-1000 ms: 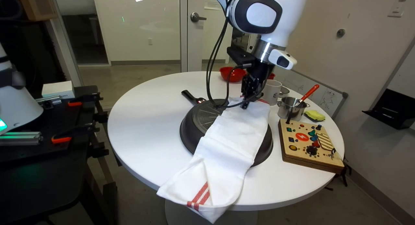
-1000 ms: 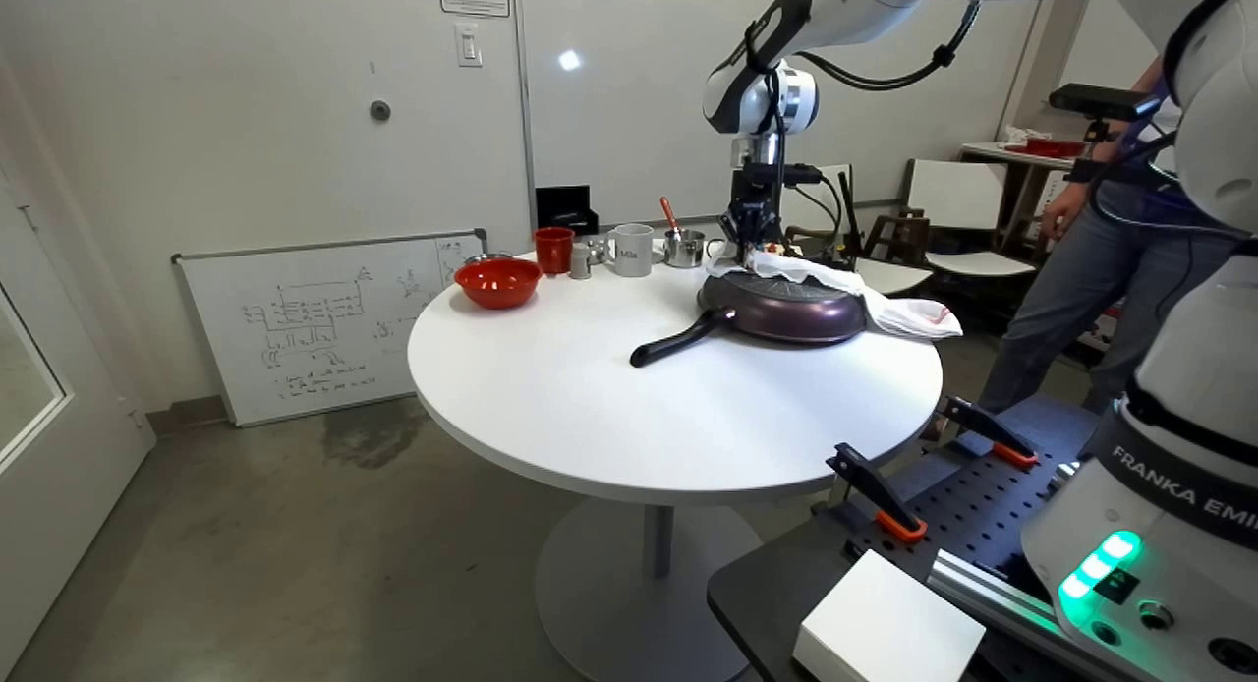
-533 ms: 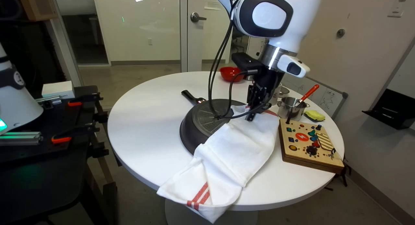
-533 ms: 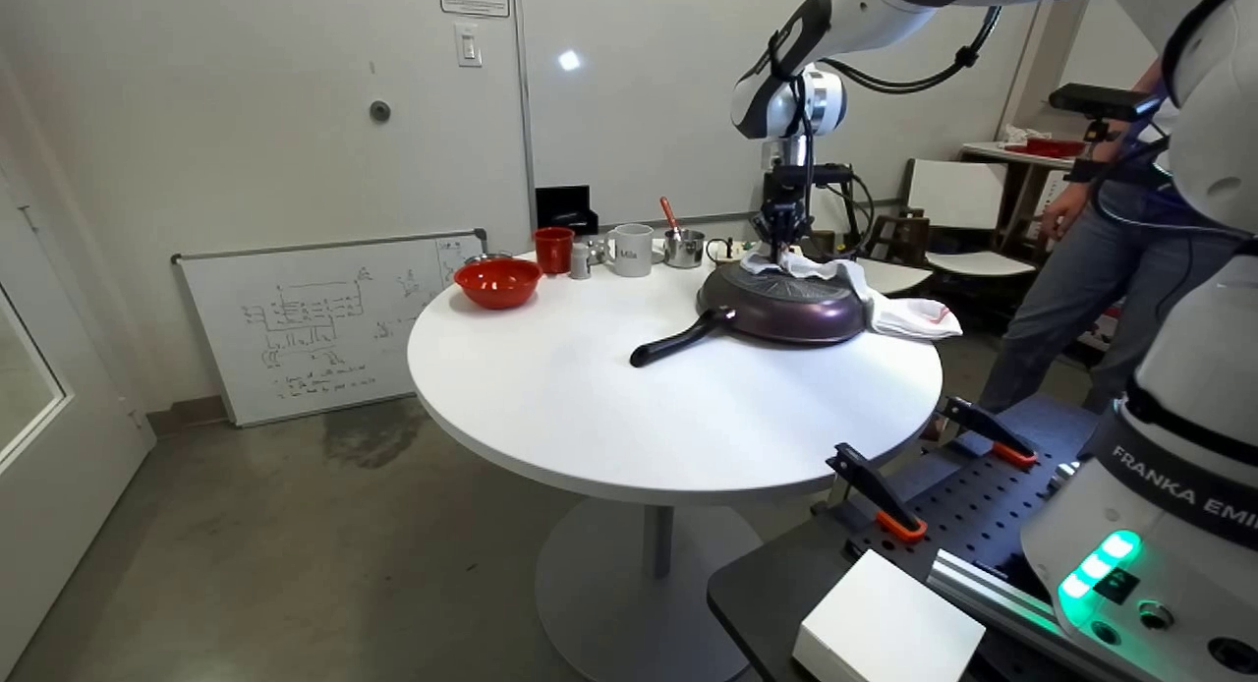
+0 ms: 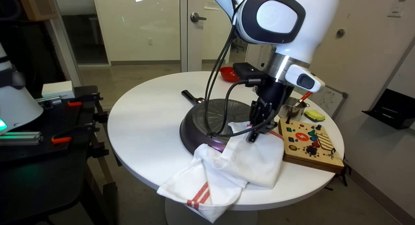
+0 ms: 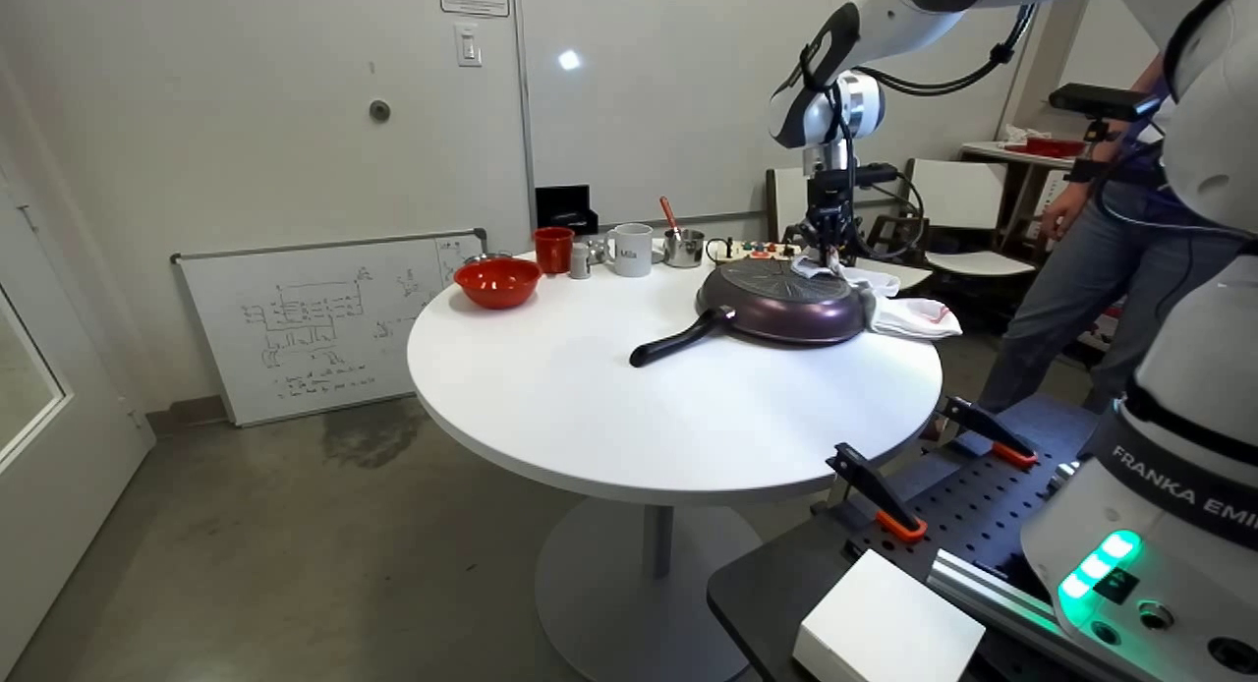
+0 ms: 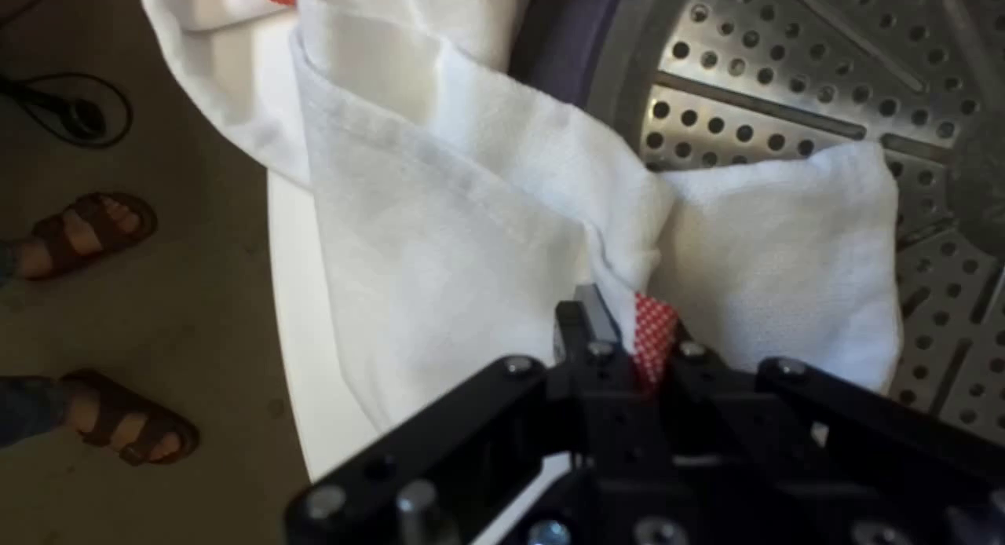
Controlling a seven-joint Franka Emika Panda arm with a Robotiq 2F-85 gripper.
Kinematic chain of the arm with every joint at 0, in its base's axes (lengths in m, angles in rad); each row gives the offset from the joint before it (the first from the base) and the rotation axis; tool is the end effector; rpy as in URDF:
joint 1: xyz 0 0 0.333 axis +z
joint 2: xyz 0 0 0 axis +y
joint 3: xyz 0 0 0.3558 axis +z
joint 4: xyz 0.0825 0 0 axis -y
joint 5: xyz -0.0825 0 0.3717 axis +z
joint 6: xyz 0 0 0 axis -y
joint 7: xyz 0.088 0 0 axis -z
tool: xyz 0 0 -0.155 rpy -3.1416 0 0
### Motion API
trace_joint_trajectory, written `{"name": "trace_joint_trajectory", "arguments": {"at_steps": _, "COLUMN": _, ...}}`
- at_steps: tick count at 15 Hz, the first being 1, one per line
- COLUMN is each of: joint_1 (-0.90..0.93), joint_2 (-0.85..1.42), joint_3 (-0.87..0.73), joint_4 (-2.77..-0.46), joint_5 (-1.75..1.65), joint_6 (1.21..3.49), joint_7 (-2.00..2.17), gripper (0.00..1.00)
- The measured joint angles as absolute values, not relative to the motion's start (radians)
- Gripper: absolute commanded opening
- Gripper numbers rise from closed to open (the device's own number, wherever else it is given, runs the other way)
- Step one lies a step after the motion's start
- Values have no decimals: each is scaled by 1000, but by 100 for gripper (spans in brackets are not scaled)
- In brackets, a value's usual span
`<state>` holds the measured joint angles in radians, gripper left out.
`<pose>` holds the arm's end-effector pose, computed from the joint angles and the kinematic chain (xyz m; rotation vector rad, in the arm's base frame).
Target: Use the towel to wipe the pan
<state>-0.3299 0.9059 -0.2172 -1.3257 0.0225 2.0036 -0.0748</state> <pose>0.6384 -0.3503 0.1642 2.9640 -0.6327 -0.3767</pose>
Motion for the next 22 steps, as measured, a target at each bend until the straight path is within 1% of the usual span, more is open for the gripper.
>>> {"name": "trace_joint_trajectory", "arguments": {"at_steps": 6, "joint_1": -322, "joint_2": 906, "joint_3": -197, "joint_4": -1320, "joint_5": 21, "joint_6": 2004, "joint_7": -75, "gripper": 5}}
{"name": "trace_joint_trajectory", "arguments": {"at_steps": 16, "joint_1": -203, "joint_2": 915, "joint_3": -64, "joint_4": -1260, "joint_5": 22, "joint_6": 2000, "joint_7": -76, "gripper": 5}}
{"name": "trace_joint_trajectory", "arguments": {"at_steps": 22, "joint_1": -187, "joint_2": 913, "joint_3": 12, "joint_4": -1202, "joint_5": 50, "joint_6": 1963, "joint_7": -122, "gripper": 3}}
